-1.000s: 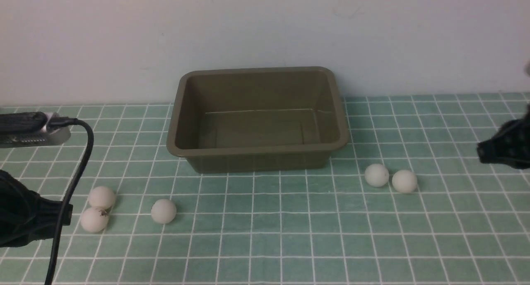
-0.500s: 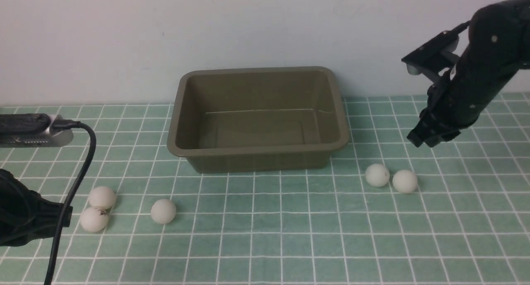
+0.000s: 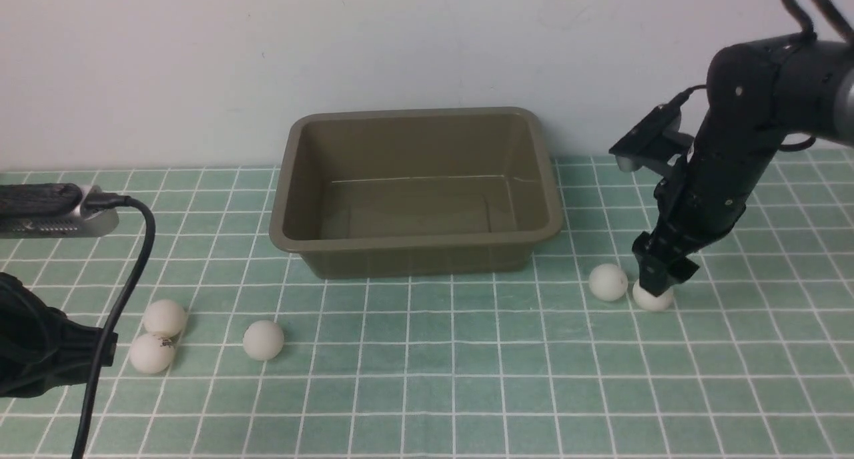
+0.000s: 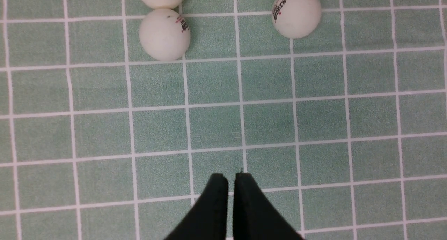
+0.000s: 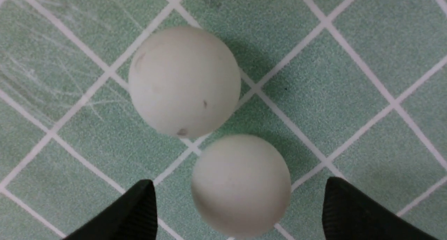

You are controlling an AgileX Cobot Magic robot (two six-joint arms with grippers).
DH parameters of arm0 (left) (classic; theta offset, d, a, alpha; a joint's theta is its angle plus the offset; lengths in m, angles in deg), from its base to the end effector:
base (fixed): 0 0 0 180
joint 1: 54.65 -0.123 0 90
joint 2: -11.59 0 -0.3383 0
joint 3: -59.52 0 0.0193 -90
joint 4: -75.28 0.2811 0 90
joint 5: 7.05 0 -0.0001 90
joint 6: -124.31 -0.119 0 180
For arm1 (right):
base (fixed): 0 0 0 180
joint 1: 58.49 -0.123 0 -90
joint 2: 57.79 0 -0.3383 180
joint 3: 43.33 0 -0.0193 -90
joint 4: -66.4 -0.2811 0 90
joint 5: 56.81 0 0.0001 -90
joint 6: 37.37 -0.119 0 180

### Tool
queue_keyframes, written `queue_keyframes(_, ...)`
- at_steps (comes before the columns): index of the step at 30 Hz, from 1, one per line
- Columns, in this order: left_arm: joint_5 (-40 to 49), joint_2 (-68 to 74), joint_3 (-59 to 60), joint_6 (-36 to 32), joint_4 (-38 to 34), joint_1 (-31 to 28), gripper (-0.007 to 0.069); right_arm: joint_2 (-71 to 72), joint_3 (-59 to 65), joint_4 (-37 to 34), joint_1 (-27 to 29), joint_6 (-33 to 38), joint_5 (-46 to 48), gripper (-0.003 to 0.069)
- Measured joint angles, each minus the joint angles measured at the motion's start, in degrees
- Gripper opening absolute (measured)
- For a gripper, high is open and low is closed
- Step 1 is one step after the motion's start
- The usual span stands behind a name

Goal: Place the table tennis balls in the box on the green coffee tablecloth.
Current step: 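Reach for and grasp a ping pong ball on the table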

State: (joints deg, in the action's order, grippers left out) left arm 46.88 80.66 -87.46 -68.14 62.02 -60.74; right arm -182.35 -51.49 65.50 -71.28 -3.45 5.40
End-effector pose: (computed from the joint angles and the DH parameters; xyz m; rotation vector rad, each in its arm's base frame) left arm 0.2080 0.0000 0.2927 0.0190 2.6895 -0.1957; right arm 0.4434 0.1024 0.1749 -1.2247 2.8643 0.0145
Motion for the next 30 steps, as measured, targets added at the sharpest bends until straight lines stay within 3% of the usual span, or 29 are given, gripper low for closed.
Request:
queue_keyframes(4,0.0,0.0,0.0,0.0,0.0,0.0,0.0009,-2.59,-0.18,-0.38,0.0,0.26,-0.7,0.0531)
queue_keyframes(9,0.0,0.0,0.0,0.0,0.0,0.0,0.0009,-3.19,-2.17,-0.14,0.0,0.26,2.28,0.0356)
queue_keyframes(16,0.0,0.0,0.0,-0.04,-0.05,0.0,0.0009,-3.26,-17.51,0.9,0.0,-1.51,7.92,0.036)
queue_keyframes(24,0.0,0.0,0.0,-0.04,-0.22,0.0,0.0009,-3.73,-29.74,-11.1,-1.53,-1.27,8.18,0.036)
queue_keyframes(30,0.0,0.0,0.0,-0.04,-0.37,0.0,0.0009,-6.61,-34.85,-18.18,-6.32,-2.03,6.12,0.036)
